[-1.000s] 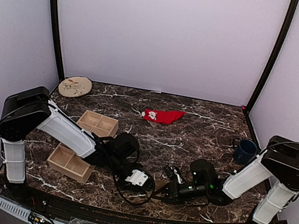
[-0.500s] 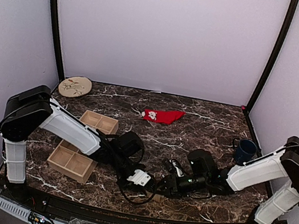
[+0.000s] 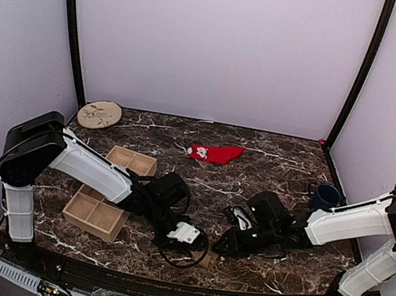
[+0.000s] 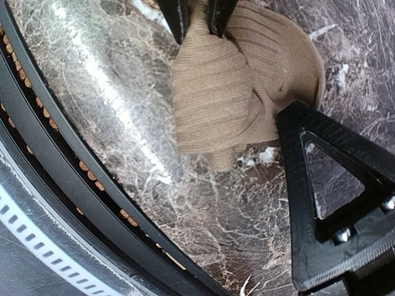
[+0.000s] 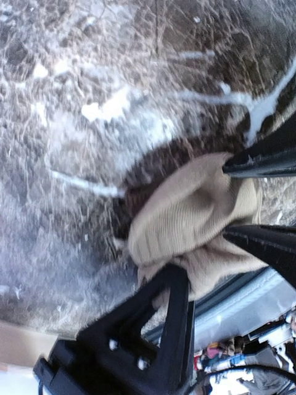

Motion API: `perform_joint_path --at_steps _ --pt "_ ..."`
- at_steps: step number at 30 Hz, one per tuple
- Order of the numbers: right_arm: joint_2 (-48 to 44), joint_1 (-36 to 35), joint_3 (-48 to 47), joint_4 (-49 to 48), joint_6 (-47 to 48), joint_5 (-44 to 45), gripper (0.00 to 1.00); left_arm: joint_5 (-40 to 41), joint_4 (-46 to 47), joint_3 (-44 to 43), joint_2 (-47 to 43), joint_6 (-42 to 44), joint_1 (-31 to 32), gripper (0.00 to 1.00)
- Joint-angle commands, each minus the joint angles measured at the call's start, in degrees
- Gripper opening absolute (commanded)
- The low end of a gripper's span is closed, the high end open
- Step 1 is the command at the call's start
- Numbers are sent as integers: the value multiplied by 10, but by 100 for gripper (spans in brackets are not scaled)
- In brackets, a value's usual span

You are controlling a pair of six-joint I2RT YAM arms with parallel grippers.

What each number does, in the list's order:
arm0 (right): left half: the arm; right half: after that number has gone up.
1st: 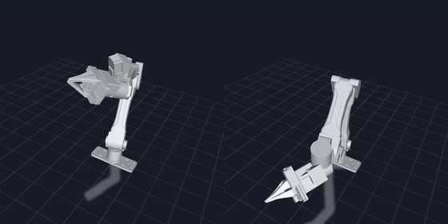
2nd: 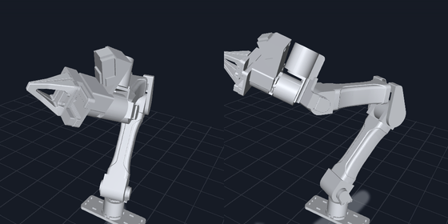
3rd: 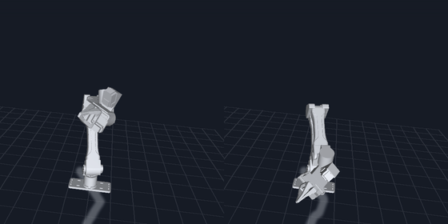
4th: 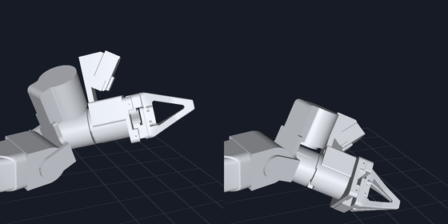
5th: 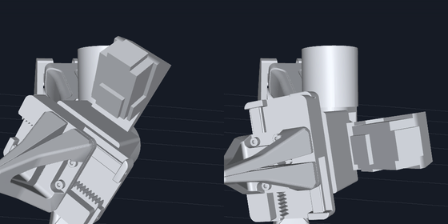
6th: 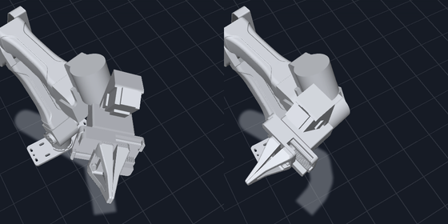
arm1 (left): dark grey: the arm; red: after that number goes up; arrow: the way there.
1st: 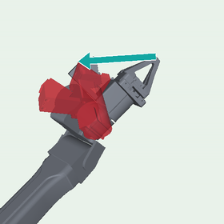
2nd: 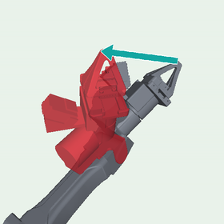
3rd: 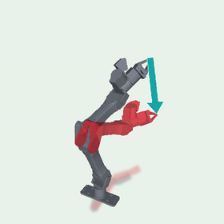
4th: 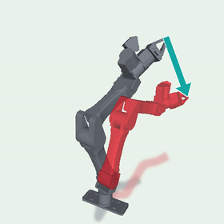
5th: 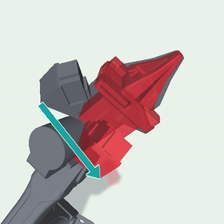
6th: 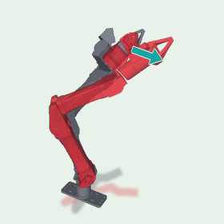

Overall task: Roll the socks
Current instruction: Roll the sock at the center of the board.

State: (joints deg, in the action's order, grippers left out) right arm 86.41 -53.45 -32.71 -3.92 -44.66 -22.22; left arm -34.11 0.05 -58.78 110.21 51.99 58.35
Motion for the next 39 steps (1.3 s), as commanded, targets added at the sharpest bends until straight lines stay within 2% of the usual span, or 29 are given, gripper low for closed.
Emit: perform_joint_path --at_steps 1,7,12,18,23,28,32,39 --pt "21 4 -33 54 34 37 22 47 -67 12 -15 -26 -5 5" --pt "81 2 -66 63 64 16 13 59 -66 19 -23 -45 -5 6" --pt "129 1 -104 71 93 0 12 73 -53 33 -33 -73 -5 6" --pt "180 2 -166 102 133 6 13 124 -26 54 -45 -150 -9 6" --pt "215 2 -222 140 174 17 18 162 -42 58 -53 -206 -16 5" --pt "224 9 -250 167 201 46 31 166 -100 35 -56 -255 -24 5" --pt "197 27 -235 161 201 72 40 158 -166 11 -53 -282 -31 6" --pt "134 50 -189 149 205 109 45 111 -245 -42 -33 -342 -46 6"
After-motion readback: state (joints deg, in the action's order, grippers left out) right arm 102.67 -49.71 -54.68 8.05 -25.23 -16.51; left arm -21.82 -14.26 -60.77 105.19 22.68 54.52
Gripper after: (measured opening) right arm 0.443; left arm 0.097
